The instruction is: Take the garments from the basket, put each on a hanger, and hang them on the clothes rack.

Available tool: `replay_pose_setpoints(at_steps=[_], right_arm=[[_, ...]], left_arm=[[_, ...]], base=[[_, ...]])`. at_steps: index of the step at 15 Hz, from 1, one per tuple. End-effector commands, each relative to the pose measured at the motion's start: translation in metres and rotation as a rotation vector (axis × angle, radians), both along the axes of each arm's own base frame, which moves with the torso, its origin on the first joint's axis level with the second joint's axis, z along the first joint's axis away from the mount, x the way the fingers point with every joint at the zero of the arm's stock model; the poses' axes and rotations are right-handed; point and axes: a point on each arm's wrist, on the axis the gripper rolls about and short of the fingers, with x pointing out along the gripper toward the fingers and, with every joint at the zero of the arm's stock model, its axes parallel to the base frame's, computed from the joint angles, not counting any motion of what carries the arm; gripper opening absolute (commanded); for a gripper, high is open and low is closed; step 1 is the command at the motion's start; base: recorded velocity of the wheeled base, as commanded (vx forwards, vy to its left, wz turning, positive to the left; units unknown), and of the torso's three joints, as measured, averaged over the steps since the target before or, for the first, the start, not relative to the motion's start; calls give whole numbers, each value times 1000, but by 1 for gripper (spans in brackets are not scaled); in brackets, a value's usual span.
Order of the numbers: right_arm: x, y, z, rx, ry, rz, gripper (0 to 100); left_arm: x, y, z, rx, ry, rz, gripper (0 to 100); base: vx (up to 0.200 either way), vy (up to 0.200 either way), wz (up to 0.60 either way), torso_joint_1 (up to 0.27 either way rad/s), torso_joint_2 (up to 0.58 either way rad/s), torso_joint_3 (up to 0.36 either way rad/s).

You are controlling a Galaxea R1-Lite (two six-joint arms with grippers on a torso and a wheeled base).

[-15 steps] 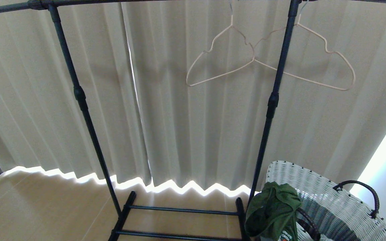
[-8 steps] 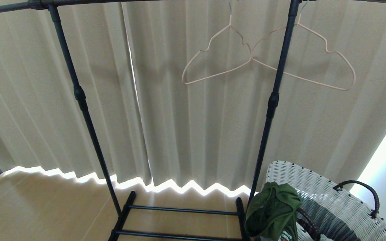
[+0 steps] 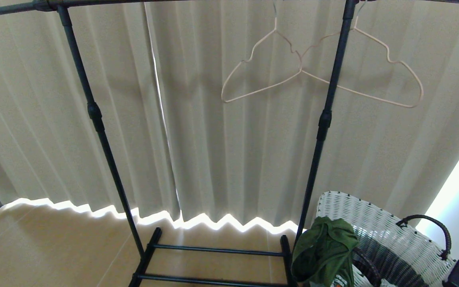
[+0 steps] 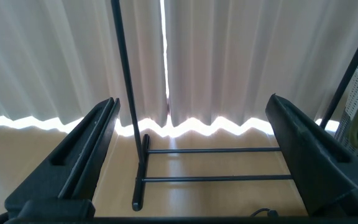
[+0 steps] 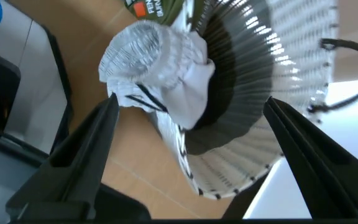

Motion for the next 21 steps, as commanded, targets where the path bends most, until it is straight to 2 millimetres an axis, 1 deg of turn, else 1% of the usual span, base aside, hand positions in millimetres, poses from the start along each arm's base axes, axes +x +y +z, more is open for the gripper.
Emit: replay_pose_setpoints(at_steps=[1,2,4,10,11,16,17,21], right_arm=[[29,3,-16,-12,141,14,100],[43,4,-23,-26,157,6,100],[58,5,-32,-50,169,-10,100],[73,10,-35,-52,164,12,100],[78,10,-39,-76,188,1,100],[87,10,-46,-80,211,-20,100],[91,10,-48,-85,195,-26,0],[91,10,-47,-114,164,-48,0]], left_arm=[[0,0,0,-1,2,0,100],[0,0,0,0,2,1,100],[0,0,0,-2,2,3,100],[0,0,0,-2,2,3,100],[0,0,0,-4,2,4,100],[0,1,0,-19,3,31,100],[0,1,0,-19,3,31,100],[0,1,0,-19,3,28,100]], base=[[0,0,0,0,0,0],[0,0,0,0,0,0],[0,0,0,0,0,0],[0,0,0,0,0,0],[0,0,0,0,0,0],[0,0,0,0,0,0],[0,0,0,0,0,0],[0,0,0,0,0,0]])
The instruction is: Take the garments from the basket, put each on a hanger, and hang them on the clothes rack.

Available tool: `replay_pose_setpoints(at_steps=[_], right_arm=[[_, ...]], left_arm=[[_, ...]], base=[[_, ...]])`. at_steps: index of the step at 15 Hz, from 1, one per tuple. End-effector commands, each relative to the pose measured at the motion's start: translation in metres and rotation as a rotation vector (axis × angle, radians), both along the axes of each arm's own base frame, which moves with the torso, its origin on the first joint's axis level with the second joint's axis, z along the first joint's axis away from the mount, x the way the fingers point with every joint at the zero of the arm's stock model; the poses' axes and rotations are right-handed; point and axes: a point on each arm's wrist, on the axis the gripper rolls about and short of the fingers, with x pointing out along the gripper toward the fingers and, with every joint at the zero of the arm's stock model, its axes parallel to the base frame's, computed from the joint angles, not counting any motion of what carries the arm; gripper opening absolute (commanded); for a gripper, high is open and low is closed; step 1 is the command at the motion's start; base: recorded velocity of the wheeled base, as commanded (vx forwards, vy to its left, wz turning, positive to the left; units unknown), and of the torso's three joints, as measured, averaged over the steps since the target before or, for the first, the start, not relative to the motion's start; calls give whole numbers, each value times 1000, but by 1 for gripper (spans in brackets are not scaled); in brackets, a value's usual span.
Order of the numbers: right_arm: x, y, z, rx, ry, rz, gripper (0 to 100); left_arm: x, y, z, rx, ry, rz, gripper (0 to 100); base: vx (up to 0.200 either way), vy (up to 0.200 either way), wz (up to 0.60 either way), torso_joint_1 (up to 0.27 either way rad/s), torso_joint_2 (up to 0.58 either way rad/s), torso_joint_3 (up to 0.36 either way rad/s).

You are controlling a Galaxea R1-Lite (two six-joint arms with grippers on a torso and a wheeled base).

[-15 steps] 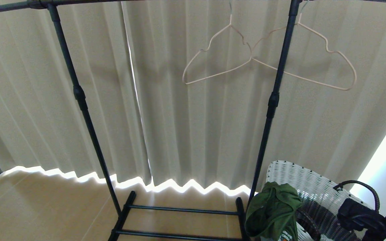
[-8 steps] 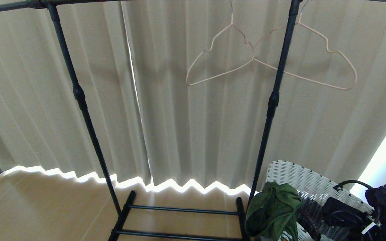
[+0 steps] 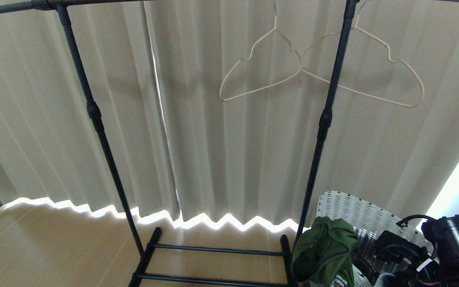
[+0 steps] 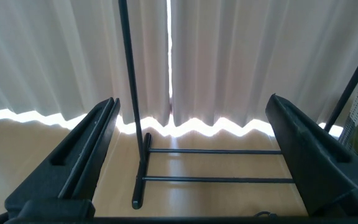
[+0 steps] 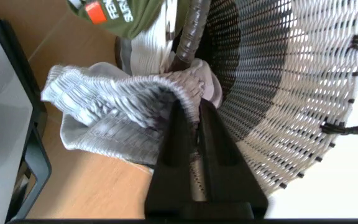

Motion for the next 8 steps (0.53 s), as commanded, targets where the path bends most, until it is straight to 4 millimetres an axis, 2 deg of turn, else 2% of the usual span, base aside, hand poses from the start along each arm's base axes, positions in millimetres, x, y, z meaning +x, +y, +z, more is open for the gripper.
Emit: replay_pose_setpoints(at_steps=[1,3,7,8], right_arm=[[-5,-1,3,1,-12,0,0],[-13,-2,9,4,-49,-2,0],[-33,-8,40,3,-249,-38,0],[-33,-8,40,3,-249,-38,0]], left_arm=[[0,0,0,2,2,-2,100],[0,0,0,5,2,-4,100],[0,0,0,7,2,-6,100],[0,0,0,7,2,-6,100]], base=[[0,0,0,0,0,0],[0,0,0,0,0,0],[0,0,0,0,0,0],[0,0,0,0,0,0]])
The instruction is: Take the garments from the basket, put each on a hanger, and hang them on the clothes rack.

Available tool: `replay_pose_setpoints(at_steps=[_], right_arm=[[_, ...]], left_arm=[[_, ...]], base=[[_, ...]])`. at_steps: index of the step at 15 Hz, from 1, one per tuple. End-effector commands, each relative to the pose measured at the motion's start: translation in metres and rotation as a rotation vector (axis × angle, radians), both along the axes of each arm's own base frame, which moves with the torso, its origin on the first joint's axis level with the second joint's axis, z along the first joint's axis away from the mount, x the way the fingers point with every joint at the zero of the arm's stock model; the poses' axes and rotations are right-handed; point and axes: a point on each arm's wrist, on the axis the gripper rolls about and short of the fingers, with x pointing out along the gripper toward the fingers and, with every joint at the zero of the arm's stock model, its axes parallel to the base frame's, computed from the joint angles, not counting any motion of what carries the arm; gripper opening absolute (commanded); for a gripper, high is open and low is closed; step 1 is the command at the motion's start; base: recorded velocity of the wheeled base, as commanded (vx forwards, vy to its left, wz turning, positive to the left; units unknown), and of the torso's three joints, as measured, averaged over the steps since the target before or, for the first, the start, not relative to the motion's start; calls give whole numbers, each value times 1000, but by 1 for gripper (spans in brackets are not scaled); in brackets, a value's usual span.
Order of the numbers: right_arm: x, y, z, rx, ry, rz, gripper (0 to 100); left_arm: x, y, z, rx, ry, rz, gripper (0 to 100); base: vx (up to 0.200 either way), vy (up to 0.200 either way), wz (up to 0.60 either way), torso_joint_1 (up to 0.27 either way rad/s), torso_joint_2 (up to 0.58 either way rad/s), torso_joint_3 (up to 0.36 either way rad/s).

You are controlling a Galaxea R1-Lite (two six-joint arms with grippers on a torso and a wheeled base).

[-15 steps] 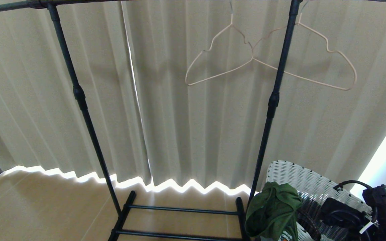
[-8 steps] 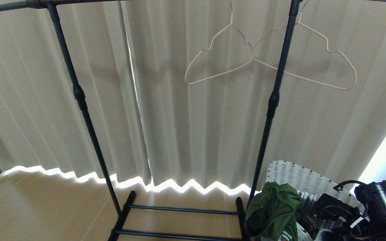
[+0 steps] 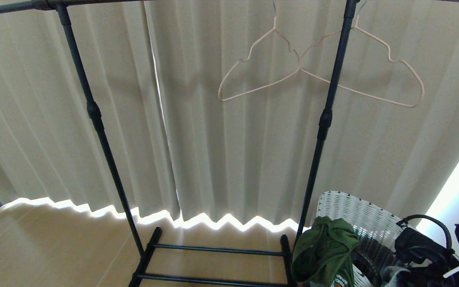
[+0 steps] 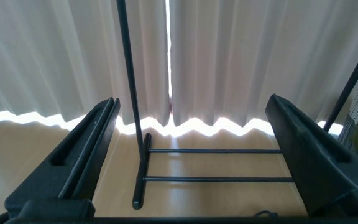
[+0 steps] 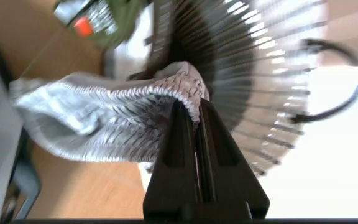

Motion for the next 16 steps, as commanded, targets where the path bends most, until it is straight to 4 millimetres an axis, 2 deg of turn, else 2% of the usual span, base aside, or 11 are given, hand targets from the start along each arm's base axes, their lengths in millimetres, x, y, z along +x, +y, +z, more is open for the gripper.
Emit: replay_pose_setpoints(at_steps=[1,4,11,16], right_arm=[[-22,-10,34,8,-241,-63,0],[-38,-16,45,4,-346,-116,0],[-54,-16,52,5,-450,-119,0],[-68,-15,52,8,-502,-112,0]], left_arm=[[0,0,0,4,3,-2,100],[0,-1,0,32,1,-41,100],[0,-1,0,37,-1,-47,100],[0,-1,0,37,-1,-47,100]], base=[[0,0,0,0,0,0],[0,0,0,0,0,0],[0,0,0,0,0,0],[0,0,-600,0,3,4]])
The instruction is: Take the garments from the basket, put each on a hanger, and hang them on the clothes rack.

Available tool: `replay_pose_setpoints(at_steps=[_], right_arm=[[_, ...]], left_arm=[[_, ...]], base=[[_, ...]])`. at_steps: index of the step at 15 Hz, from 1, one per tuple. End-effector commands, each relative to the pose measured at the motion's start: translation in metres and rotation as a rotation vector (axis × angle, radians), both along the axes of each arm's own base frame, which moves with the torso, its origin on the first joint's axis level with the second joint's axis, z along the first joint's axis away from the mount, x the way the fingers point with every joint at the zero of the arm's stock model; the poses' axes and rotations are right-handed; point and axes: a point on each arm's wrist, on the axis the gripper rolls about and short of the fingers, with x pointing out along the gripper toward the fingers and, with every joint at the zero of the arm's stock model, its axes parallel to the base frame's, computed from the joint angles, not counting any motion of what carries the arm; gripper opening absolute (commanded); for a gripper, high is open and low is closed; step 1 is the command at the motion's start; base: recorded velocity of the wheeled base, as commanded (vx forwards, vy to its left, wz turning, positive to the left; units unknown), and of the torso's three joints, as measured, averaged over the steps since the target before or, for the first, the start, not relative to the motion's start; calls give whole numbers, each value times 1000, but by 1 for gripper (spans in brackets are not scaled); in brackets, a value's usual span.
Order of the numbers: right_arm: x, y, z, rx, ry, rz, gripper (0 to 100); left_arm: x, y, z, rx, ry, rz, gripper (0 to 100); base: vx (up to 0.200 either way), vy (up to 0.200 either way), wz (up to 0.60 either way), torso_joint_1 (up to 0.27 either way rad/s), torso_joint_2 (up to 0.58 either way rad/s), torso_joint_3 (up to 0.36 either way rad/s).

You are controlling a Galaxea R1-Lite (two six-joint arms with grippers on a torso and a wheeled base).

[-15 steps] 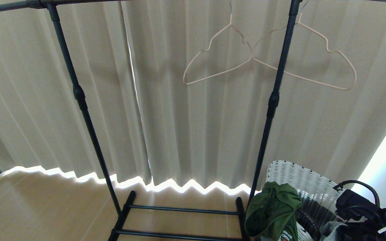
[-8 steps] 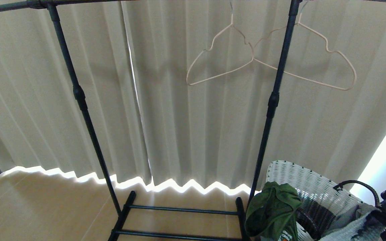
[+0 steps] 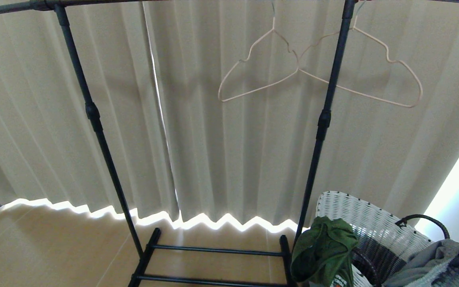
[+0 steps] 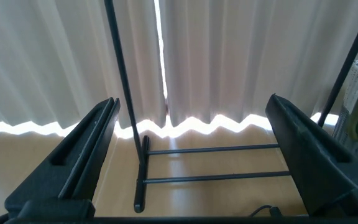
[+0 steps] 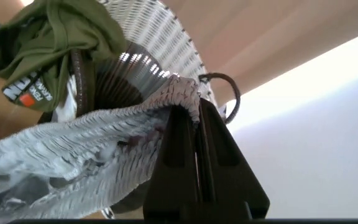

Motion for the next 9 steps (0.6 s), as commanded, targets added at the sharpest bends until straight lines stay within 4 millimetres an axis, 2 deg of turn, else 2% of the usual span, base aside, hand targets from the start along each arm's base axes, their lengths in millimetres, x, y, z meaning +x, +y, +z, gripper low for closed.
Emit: replay_pose_setpoints(at_steps=[1,9], right_arm=[[-5,0,2,-1,-33,-2,0],[-5,0,3,0,-39,-1,0]], left_arm=[[0,0,0,0,2,0,100],[0,0,0,1,0,0,100]], base=[[0,0,0,0,0,0],[0,0,0,0,0,0]])
